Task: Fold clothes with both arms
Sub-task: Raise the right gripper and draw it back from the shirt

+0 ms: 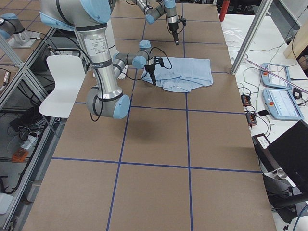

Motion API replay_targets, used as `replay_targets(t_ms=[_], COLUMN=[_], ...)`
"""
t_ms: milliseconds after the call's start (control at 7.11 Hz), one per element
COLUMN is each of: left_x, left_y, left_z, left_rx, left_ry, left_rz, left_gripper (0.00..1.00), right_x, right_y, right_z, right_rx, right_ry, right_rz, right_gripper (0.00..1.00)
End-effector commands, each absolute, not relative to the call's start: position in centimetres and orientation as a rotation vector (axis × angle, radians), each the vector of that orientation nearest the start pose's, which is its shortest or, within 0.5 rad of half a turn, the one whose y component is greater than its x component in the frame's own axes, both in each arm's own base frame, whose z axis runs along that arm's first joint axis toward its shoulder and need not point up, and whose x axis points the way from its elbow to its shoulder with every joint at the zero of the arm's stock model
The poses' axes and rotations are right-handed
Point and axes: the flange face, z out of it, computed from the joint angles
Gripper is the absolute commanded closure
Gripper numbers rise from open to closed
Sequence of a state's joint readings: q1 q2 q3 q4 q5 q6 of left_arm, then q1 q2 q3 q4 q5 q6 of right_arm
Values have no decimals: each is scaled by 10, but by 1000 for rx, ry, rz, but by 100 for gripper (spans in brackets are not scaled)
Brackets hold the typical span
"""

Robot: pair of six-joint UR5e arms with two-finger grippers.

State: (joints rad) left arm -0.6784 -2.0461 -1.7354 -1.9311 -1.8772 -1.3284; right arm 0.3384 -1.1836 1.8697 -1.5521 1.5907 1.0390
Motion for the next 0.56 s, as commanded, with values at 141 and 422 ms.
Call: replay_targets(t_ms=[141,422], left_x=[446,446], left_y=[-477,-477], left_z=[260,261], left_rx=[178,180], left_ry=[1040,1039], left_rz=[-248,-244], left_gripper=[0,0], right_x=[-456,-439], right_y=[-306,-340], right_z=[395,356], right_rx=[242,279], right_ry=[-547,-614], right_rz=[-185,-124], right_gripper=[0,0])
